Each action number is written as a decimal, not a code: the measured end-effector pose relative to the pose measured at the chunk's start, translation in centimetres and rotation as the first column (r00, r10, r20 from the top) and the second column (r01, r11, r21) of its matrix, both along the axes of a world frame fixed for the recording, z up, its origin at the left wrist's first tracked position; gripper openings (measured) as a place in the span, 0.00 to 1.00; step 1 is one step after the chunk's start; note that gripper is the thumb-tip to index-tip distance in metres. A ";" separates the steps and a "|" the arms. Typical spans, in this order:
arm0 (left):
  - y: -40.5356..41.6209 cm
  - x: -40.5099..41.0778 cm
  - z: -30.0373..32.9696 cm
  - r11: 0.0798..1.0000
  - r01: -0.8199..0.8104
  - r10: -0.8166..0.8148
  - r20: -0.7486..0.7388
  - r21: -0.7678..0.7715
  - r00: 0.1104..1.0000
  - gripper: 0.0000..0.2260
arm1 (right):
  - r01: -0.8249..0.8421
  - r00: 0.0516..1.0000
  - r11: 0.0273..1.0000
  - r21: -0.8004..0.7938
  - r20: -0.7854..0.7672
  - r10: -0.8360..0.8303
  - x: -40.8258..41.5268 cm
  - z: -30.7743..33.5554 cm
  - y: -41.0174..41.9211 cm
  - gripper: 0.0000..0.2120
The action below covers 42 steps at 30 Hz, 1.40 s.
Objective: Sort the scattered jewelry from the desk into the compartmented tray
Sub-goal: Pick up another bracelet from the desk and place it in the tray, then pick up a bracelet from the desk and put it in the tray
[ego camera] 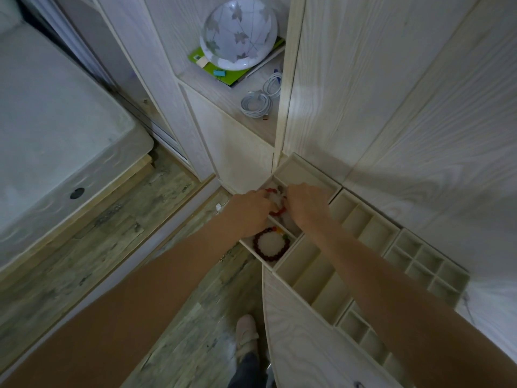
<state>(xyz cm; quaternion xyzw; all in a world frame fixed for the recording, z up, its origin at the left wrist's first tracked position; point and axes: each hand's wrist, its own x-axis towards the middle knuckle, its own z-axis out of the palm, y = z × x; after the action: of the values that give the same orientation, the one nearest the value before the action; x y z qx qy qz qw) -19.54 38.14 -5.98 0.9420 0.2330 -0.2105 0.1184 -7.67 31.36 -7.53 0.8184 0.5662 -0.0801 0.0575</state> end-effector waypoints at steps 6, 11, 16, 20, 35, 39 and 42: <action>-0.1 -0.7 -0.3 1.000 0.010 -0.009 0.045 -0.014 0.999 0.21 | 0.104 0.987 0.995 -0.009 -0.125 -0.104 0.0 0.1 -0.8 0.16; -0.3 -0.6 -0.4 0.999 -0.011 0.013 0.085 -0.030 0.996 0.22 | 0.166 0.969 0.986 -0.019 -0.183 -0.167 0.0 0.4 -0.6 0.17; -0.6 -0.8 -0.1 0.998 -0.051 0.055 0.101 -0.036 0.993 0.22 | 0.278 0.920 0.960 -0.022 -0.281 -0.273 -0.1 0.5 -1.4 0.16; -1.0 -0.4 0.5 0.994 -0.080 0.088 0.116 -0.071 0.989 0.19 | 0.423 0.799 0.906 -0.027 -0.461 -0.386 0.4 1.3 -3.2 0.12; -19.3 8.8 3.1 0.968 0.072 -0.004 0.274 -0.239 0.962 0.11 | 0.729 0.594 0.684 0.037 -0.531 -0.604 2.4 5.1 -27.5 0.09; -27.7 9.7 3.1 0.944 0.130 -0.047 0.269 -0.302 0.962 0.10 | 0.769 0.546 0.639 0.018 -0.540 -0.641 1.6 4.4 -37.2 0.13; -33.8 10.0 2.7 0.917 0.163 -0.066 0.263 -0.365 0.963 0.13 | 0.799 0.501 0.600 -0.032 -0.517 -0.694 1.3 3.7 -44.1 0.15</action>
<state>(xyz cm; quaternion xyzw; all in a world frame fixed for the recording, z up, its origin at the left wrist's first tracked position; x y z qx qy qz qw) -9.59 4.35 -3.31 0.9314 0.1151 -0.1407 0.3155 -6.33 -12.72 -3.85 0.9357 0.1542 -0.2357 -0.2123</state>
